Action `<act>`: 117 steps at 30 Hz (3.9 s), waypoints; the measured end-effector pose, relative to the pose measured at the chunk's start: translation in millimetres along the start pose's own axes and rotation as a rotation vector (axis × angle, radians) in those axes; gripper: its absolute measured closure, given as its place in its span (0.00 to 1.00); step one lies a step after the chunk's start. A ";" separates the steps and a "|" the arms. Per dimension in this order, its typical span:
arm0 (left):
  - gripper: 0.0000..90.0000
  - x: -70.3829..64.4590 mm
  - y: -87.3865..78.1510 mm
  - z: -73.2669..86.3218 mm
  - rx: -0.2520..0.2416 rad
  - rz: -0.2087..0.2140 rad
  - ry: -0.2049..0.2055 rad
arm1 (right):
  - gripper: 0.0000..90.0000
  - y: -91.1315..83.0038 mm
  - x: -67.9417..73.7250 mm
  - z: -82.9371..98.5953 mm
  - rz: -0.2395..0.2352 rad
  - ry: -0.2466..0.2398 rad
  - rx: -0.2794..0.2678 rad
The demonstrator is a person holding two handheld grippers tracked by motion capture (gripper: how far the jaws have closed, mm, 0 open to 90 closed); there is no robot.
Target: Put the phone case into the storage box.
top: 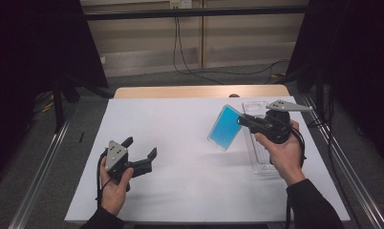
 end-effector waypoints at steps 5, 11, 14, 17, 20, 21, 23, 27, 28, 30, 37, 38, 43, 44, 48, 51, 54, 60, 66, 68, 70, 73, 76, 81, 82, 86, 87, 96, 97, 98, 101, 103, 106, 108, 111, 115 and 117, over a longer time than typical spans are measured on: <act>0.05 4.6 -8.8 7.3 -0.007 0.024 0.005 | 0.90 -2.8 -6.3 -4.2 -0.001 -0.001 -0.013; 0.05 9.9 -16.3 7.7 -0.021 0.013 0.000 | 0.90 -4.7 -8.5 -7.5 -0.008 -0.020 -0.022; 0.04 12.9 -17.7 12.6 -0.006 0.001 -0.009 | 0.90 -5.1 -8.6 -9.1 -0.008 -0.033 -0.028; 0.04 14.4 -19.0 18.2 0.006 0.007 -0.013 | 0.90 -5.9 -9.2 -12.7 -0.010 -0.042 -0.038; 0.04 15.2 -22.1 21.0 0.007 0.004 0.002 | 0.90 -7.6 -10.8 -16.7 -0.010 -0.053 -0.046; 0.04 16.6 -23.4 22.2 0.005 0.000 -0.001 | 0.90 -8.3 -11.7 -18.4 -0.008 -0.056 -0.052; 0.05 19.4 -25.9 24.2 0.005 -0.009 -0.009 | 0.90 -11.9 -15.7 -23.9 -0.008 -0.053 -0.070; 0.05 20.3 -28.5 25.6 0.004 0.000 -0.022 | 0.90 -14.7 -19.4 -27.6 -0.001 -0.053 -0.077; 0.05 20.3 -29.7 25.8 0.003 0.004 -0.022 | 0.90 -15.2 -20.6 -28.4 0.001 -0.056 -0.078; 0.05 20.3 -32.2 26.8 0.004 0.006 -0.007 | 0.90 -17.0 -23.8 -32.0 0.005 -0.059 -0.083; 0.05 22.6 -38.7 31.8 0.006 0.010 -0.024 | 0.90 -20.7 -32.2 -40.1 0.019 -0.088 -0.099; 0.05 22.8 -39.1 32.5 0.008 0.010 -0.021 | 0.90 -21.6 -34.0 -41.3 0.023 -0.088 -0.099; 0.05 18.5 -36.3 32.7 0.009 0.018 -0.013 | 0.90 -23.4 -41.5 -47.2 0.037 -0.086 -0.113; 0.05 18.4 -36.0 32.9 0.010 0.018 -0.011 | 0.90 -23.8 -43.6 -48.4 0.044 -0.087 -0.114; 0.05 18.6 -33.9 34.5 0.008 0.018 -0.024 | 0.90 -24.1 -49.0 -53.2 0.057 -0.105 -0.128; 0.05 18.6 -34.1 34.5 0.006 0.018 -0.022 | 0.90 -25.0 -56.2 -55.9 0.075 -0.111 -0.131; 0.05 18.0 -34.0 34.2 0.006 0.020 -0.021 | 0.90 -26.5 -61.2 -57.4 0.091 -0.104 -0.136; 0.05 20.2 -32.2 36.1 0.018 0.019 -0.023 | 0.90 -30.7 -73.7 -61.6 0.122 -0.108 -0.130; 0.05 22.1 -35.0 32.7 -0.004 0.000 -0.035 | 0.90 -33.8 -88.6 -65.7 0.141 -0.129 -0.121; 0.04 19.9 -36.7 29.5 -0.018 0.003 -0.034 | 0.90 -34.9 -94.0 -66.5 0.147 -0.141 -0.118; 0.04 19.4 -36.6 29.3 -0.018 0.008 -0.037 | 0.90 -35.0 -95.9 -66.5 0.150 -0.143 -0.114; 0.04 17.8 -36.2 29.9 -0.012 0.014 -0.033 | 0.90 -35.1 -103.1 -65.9 0.155 -0.143 -0.100; 0.04 16.4 -36.4 29.1 -0.015 0.018 -0.036 | 0.90 -34.3 -109.3 -64.0 0.159 -0.153 -0.084; 0.04 11.7 -37.5 26.8 -0.022 0.035 -0.042 | 0.90 -32.5 -117.2 -60.7 0.156 -0.154 -0.068; 0.04 11.3 -37.3 27.0 -0.020 0.036 -0.039 | 0.90 -32.0 -118.5 -59.9 0.146 -0.159 -0.066; 0.04 10.4 -37.2 26.9 -0.022 0.038 -0.036 | 0.90 -30.3 -122.0 -57.2 0.132 -0.167 -0.061; 0.04 10.5 -37.2 27.0 -0.021 0.038 -0.036 | 0.90 -29.5 -122.9 -56.5 0.127 -0.173 -0.058; 0.04 11.6 -37.0 27.1 -0.021 0.032 -0.033 | 0.90 -20.5 -134.0 -53.6 0.073 -0.234 -0.039; 0.04 11.5 -36.9 27.1 -0.021 0.032 -0.033 | 0.90 -20.2 -135.1 -54.1 0.071 -0.231 -0.044; 0.04 11.4 -36.9 26.8 -0.024 0.032 -0.035 | 0.90 -20.2 -135.1 -54.1 0.071 -0.231 -0.044; 0.04 12.1 -37.0 27.4 -0.020 0.030 -0.029 | 0.90 -17.1 -135.8 -52.7 0.056 -0.252 -0.036; 0.04 12.0 -36.7 27.5 -0.023 0.029 -0.040 | 0.90 -14.3 -136.5 -51.9 0.060 -0.261 -0.032; 0.04 13.1 -36.9 27.3 -0.023 0.026 -0.034 | 0.90 -9.4 -138.2 -51.3 0.067 -0.262 -0.027; 0.04 13.5 -36.8 27.4 -0.023 0.026 -0.032 | 0.90 -5.8 -139.9 -50.4 0.071 -0.260 -0.021; 0.04 13.3 -36.5 27.8 -0.022 0.026 -0.039 | 0.90 2.3 -143.0 -48.3 0.081 -0.269 -0.012; 0.04 13.0 -36.5 27.9 -0.022 0.031 -0.036 | 0.90 8.4 -144.9 -44.8 0.088 -0.277 0.007; 0.04 13.5 -36.4 28.2 -0.018 0.028 -0.023 | 0.90 11.4 -146.5 -44.0 0.091 -0.279 0.007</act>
Point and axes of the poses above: each handheld gripper's, and its own axes: y roughly forward along the jaws, z roughly out of its underside, x roughly to its left, the point moved 8 cm from there along y, roughly forward along the jaws, and after that the axes turned 3 degrees about z, right-handed, at the moved point
